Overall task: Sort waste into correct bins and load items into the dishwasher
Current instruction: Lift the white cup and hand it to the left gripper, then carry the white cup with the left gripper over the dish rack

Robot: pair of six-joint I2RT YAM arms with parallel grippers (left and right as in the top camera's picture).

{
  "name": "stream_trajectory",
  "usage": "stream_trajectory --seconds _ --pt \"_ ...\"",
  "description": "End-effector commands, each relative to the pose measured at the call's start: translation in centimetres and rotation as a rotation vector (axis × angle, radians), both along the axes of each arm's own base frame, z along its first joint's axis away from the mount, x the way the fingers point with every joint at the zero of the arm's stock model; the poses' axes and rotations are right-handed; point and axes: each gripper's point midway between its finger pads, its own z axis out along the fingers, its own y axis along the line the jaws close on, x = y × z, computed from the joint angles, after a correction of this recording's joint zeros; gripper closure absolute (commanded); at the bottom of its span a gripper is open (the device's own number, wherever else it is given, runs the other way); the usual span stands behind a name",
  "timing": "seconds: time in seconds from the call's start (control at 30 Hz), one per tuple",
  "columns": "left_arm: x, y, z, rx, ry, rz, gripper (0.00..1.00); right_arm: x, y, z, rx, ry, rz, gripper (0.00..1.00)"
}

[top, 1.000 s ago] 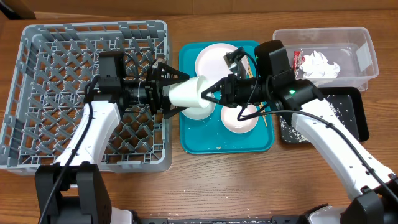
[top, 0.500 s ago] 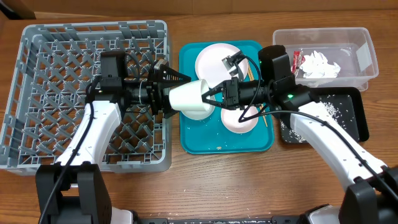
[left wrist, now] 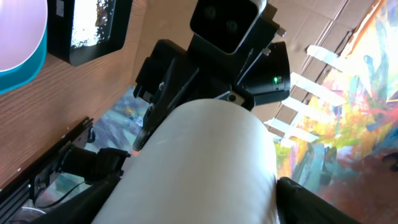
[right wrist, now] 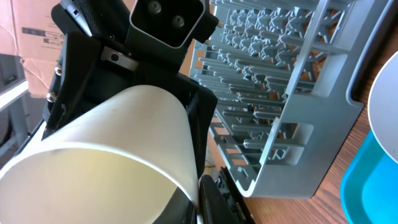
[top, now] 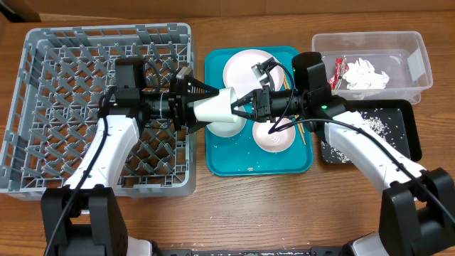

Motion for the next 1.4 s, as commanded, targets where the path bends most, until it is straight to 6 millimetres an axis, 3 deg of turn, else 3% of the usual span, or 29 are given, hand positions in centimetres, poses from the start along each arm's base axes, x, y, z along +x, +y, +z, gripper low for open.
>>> stream_trajectory --seconds 0.0,0.27,0.43,0.57,0.7,0.83,0.97,1.07,1.13,1.2,1.37 --pt "-0.6 -0.2 1.4 -0.022 -0.039 -0.028 0.3 0.5 -0.7 -0.5 0.014 0.019 0.0 0.96" --pt "-0.6 -0.2 1.4 -0.022 -0.042 -0.027 0.55 0.6 -0.8 -0.4 0.02 0.026 0.001 0.94" --pt "-0.4 -0.2 1.9 -0.022 -0.086 -0.027 0.65 0.8 -0.8 -0.1 0.028 0.007 -0.001 0.68" --pt "0.1 0.1 3.1 -0.022 -0.166 -0.019 0.76 1.5 -1.7 0.1 0.035 -0.002 -0.022 0.57" --pt "0.8 1.3 5.4 -0.015 -0.297 0.015 0.85 3.5 -4.2 0.2 0.038 -0.01 -0.095 0.48" --pt "1.7 3.8 8.6 0.007 -0.449 0.088 0.89 5.2 -7.3 0.4 0.048 -0.015 -0.162 0.41" --pt "2.7 7.1 11.6 0.039 -0.558 0.202 0.83 5.5 -9.1 1.0 0.077 -0.034 -0.161 0.34" --pt "2.8 10.0 13.4 0.066 -0.615 0.295 0.82 5.5 -9.5 1.2 0.081 -0.051 -0.16 0.29" --pt "2.8 11.9 14.1 0.089 -0.638 0.34 0.81 5.5 -9.5 1.3 0.078 -0.084 -0.156 0.09" --pt "2.8 13.6 14.7 0.114 -0.654 0.373 0.82 5.6 -9.5 1.2 0.074 -0.108 -0.154 0.0" --pt "2.9 16.9 16.3 0.162 -0.702 0.455 0.8 5.8 -9.6 0.8 0.051 -0.128 -0.171 0.0"
